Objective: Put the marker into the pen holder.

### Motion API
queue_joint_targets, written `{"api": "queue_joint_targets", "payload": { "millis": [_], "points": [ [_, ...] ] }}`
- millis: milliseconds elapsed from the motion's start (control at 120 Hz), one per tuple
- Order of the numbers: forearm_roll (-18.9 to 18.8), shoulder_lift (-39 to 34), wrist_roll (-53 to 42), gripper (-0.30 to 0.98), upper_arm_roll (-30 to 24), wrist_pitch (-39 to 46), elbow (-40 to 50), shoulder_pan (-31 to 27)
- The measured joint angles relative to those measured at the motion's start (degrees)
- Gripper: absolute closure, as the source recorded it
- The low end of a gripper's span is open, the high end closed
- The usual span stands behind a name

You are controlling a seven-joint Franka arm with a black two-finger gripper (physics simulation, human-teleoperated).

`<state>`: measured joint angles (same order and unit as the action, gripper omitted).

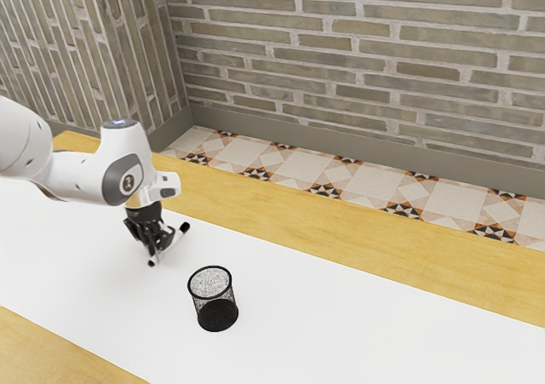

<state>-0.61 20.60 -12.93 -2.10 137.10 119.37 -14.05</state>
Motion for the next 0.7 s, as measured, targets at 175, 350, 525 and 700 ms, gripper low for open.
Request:
{"api": "queue_joint_targets", "payload": {
  "millis": [175, 350, 525, 700],
  "points": [
    [0.08, 0.19, -1.16, 0.64, -0.01, 0.03, 0.0, -0.11],
    [0.09, -0.54, -1.83, 0.68, 0.0, -0.8, -0.34, 0.59],
    [-0.48, -5.84, -2.21, 0.71, 0.0, -4.59, -2.09, 3.9],
    [-2.4, -14.59, -2.34, 0.72, 0.0, -11.12, -2.66, 12.16]
  ]
}}
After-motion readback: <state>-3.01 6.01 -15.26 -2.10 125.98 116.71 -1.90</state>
